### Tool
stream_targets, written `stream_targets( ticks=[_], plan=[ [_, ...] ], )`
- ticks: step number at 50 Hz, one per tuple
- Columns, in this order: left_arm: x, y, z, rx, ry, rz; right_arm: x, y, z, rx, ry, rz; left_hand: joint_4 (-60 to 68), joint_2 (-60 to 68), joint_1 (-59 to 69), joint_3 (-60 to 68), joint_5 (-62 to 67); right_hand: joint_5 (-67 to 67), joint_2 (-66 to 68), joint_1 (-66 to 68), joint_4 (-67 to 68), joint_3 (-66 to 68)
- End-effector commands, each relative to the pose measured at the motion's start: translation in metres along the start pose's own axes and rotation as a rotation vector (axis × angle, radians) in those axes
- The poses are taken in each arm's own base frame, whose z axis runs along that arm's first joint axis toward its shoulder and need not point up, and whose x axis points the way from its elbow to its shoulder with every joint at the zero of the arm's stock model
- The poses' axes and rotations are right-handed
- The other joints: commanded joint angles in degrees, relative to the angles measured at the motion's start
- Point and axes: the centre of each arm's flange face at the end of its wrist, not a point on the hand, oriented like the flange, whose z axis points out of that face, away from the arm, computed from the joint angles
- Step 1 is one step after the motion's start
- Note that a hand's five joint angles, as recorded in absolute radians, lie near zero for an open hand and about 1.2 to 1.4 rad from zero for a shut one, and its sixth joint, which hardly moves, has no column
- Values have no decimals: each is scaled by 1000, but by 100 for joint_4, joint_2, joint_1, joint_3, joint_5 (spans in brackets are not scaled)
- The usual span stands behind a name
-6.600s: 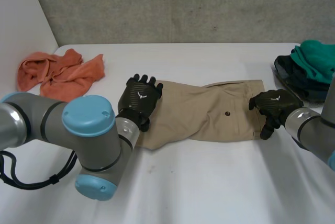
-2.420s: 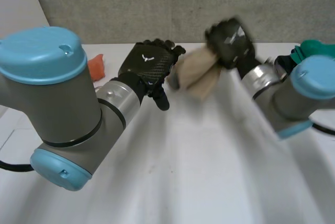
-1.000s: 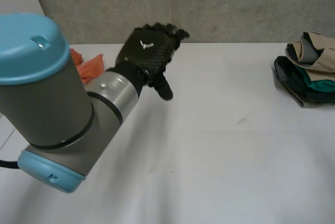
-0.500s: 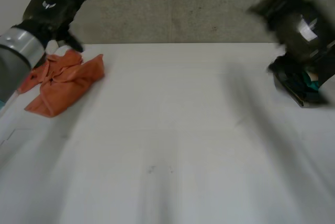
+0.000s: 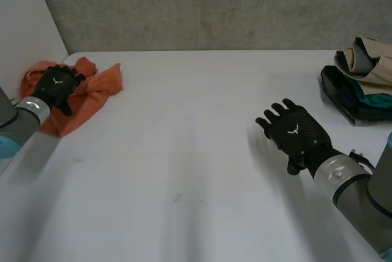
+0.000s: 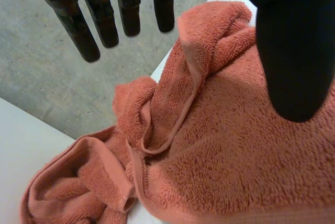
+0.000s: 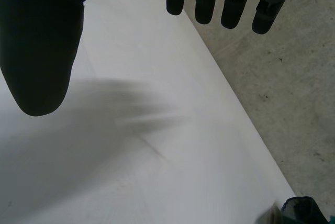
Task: Fold the laundry.
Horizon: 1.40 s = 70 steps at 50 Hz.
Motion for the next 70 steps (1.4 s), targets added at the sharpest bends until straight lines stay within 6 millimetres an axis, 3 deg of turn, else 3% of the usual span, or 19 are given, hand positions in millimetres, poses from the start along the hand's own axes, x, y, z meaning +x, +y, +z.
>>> stream_targets(
  ticks=[1, 13, 28, 46, 54, 58, 62, 63, 66, 67, 69, 70],
  plan=[
    [1, 3, 15, 36, -14, -88, -5, 4, -3, -12, -14, 9, 1187, 1174, 1125, 1195, 1208, -244, -203, -333, -222, -225],
    [2, 15, 34, 80, -35, -70, -10, 7, -6, -26, -27, 15, 1355, 1342, 1293, 1363, 1376, -244, -203, -333, -222, -225],
    [6, 24, 44, 102, -43, -56, -8, 9, -6, -31, -22, 18, 3205, 3191, 3143, 3213, 3226, -244, -203, -333, -222, -225],
    [9, 18, 53, 163, -70, -18, -7, 9, -6, -33, -19, 19, 6280, 6267, 6218, 6288, 6301, -244, -203, -333, -222, -225],
    [17, 17, 53, 161, -57, -18, -4, 12, -5, -40, -10, 20, 6282, 6269, 6220, 6290, 6303, -244, -203, -333, -222, -225],
    [22, -22, 42, 172, -29, -12, -1, 13, -5, -44, -3, 22, 6282, 6269, 6220, 6290, 6303, -244, -203, -333, -222, -225],
    [9, -76, 17, 225, -45, -6, 1, 13, -4, -45, 8, 22, 6282, 6269, 6220, 6290, 6303, -244, -203, -333, -222, -225],
    [11, -103, 6, 276, -47, 2, 3, 13, -3, -46, 13, 22, 6282, 6269, 6220, 6290, 6303, -244, -203, -333, -222, -225],
    [32, -152, -16, 360, -3, -19, 8, 14, -3, -52, 34, 24, 6282, 6269, 6220, 6290, 6303, -244, -203, -333, -222, -225],
    [50, -177, -34, 395, 50, -54, 9, 14, -3, -52, 39, 26, 6282, 6269, 6220, 6290, 6303, -244, -203, -333, -222, -225],
    [68, -199, -54, 417, 106, -90, 12, 14, -4, -55, 50, 30, 6282, 6269, 6220, 6290, 6303, -244, -203, -333, -222, -225],
    [85, -215, -75, 433, 160, -126, 17, 12, -5, -51, 68, 36, 6282, 6269, 6220, 6290, 6303, -244, -203, -333, -222, -225]
  ],
)
